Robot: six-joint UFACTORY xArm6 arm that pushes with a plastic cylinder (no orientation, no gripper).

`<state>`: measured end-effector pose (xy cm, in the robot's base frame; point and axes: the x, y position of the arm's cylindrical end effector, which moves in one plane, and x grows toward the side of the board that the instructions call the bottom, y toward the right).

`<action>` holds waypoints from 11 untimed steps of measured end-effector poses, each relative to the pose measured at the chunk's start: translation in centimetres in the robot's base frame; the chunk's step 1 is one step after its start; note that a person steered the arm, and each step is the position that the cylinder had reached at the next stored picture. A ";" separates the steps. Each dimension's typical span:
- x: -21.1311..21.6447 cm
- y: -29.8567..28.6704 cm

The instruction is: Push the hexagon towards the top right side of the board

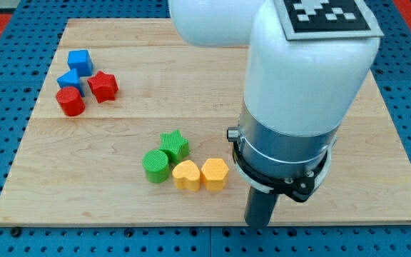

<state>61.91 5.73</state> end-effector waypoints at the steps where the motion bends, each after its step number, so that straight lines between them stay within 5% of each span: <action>1: -0.4 -6.9; 2: -3.0 -9.3; 5: -9.9 1.4; 7: -18.1 11.4; 9: -28.0 13.7; 11: -21.3 11.2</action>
